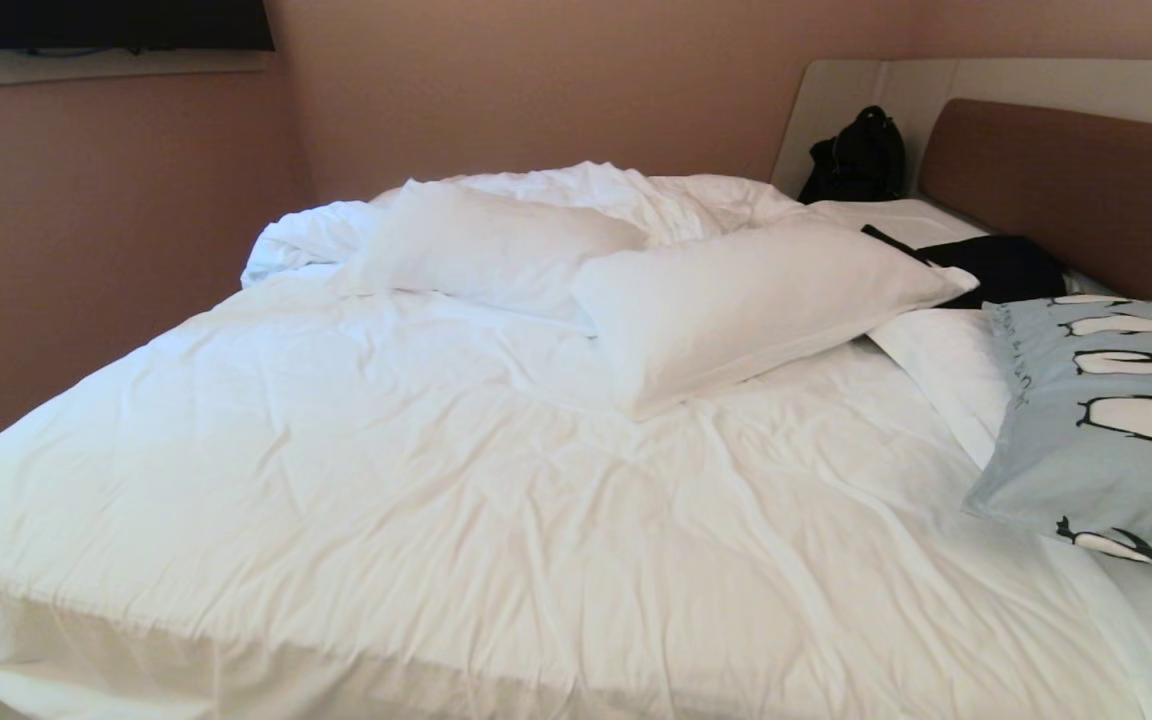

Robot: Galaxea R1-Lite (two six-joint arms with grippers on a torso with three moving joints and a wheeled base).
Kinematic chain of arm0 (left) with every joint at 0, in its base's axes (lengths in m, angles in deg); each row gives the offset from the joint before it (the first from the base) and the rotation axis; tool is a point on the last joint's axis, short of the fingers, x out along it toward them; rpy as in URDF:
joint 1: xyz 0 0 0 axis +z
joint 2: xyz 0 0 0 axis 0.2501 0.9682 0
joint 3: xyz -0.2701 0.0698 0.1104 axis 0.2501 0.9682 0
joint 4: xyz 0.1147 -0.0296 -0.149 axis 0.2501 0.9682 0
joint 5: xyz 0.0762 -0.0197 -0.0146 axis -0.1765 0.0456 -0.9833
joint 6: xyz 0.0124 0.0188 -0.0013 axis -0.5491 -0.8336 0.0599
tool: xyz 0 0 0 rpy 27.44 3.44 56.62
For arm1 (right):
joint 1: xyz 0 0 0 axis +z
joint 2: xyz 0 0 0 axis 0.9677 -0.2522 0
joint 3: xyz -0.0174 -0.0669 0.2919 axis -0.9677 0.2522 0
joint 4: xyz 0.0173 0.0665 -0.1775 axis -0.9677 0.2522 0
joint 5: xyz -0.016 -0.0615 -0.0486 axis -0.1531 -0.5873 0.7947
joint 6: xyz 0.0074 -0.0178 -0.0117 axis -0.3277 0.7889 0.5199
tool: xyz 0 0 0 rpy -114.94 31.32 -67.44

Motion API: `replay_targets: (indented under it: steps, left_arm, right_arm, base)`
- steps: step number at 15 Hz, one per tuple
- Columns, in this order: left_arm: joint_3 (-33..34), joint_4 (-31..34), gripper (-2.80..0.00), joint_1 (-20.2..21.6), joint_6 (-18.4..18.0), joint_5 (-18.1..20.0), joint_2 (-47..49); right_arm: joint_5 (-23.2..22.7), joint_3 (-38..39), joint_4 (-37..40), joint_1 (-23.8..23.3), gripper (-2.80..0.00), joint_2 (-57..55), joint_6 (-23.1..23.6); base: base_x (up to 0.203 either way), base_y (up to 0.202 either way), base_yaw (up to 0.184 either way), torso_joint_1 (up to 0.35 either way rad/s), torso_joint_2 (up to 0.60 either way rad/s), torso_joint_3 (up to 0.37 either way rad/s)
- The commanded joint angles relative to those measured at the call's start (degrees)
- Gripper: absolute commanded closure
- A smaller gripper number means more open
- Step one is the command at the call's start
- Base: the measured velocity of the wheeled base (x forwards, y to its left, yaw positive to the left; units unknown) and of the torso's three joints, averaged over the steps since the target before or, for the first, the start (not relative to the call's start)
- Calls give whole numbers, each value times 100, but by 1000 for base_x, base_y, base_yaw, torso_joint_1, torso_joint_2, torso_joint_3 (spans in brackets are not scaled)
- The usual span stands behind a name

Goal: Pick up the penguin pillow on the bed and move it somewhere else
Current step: Place the pillow at the bedside

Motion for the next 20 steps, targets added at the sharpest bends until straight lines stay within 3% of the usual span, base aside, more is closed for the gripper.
replay_targets:
  steps: [1,3,8,11,13,15,18,20]
  left_arm:
    - [0,-1,0,0,1,4,-2]
    - [0,-1,0,0,1,0,-2]
    - [0,-1,0,0,1,0,-2]
    - [0,-1,0,0,1,0,-2]
    - [0,-1,0,0,1,0,-2]
    - [0,-1,0,0,1,0,-2]
    - [0,-1,0,0,1,9,-2]
    - [0,-1,0,0,1,0,-2]
  right_arm:
    - [-22,59,736,-87,0,59,4669]
    - [225,-24,1842,-95,0,188,4747]
    - [1688,-398,5131,-89,0,339,4796]
    - [2048,-661,7194,-93,0,291,4802]
    - [2787,-594,7824,-130,0,280,4945]
    - [3565,-229,7924,-186,0,367,5422]
    - [4800,57,8121,-183,0,535,6286]
    - [5999,170,8689,-154,0,546,7161]
  base:
    - [0,0,0,0,0,0]
    - [0,0,0,0,0,0]
    - [0,0,0,0,0,0]
    - [0,0,0,0,0,0]
    - [0,0,0,0,0,0]
    - [0,0,0,0,0,0]
    - [0,0,0,0,0,0]
    - [0,0,0,0,0,0]
